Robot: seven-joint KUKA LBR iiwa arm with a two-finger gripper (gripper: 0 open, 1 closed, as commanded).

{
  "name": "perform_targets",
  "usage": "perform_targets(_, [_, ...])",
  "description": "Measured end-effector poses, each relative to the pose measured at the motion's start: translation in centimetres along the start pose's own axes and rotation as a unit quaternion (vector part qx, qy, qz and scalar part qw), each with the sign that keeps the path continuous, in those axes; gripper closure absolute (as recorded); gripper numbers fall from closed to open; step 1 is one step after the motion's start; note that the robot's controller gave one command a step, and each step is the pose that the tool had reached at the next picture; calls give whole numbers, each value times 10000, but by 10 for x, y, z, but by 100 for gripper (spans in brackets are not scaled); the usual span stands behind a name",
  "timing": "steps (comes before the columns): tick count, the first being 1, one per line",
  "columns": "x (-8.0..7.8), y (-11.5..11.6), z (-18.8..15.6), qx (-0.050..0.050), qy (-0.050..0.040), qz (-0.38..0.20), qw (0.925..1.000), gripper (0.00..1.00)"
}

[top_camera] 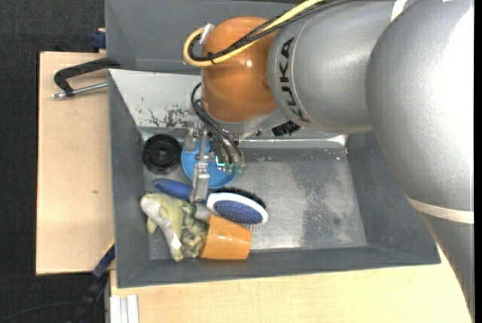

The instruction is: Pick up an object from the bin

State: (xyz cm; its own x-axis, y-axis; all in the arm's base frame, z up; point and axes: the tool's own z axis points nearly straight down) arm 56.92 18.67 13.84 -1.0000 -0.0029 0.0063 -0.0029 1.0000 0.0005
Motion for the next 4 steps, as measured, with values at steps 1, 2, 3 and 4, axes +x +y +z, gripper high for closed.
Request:
perform_targets(1, [-8,-43,69,-21,-17,162,9999,0])
perform_targets(2, [-6,-40,64,-11,30,127,9999,100])
perform_targets(3, [5,-46,-113,-18,-102,13,9999,100])
perform_targets(4, [59,-17,-52,-2,4,185,9998,100])
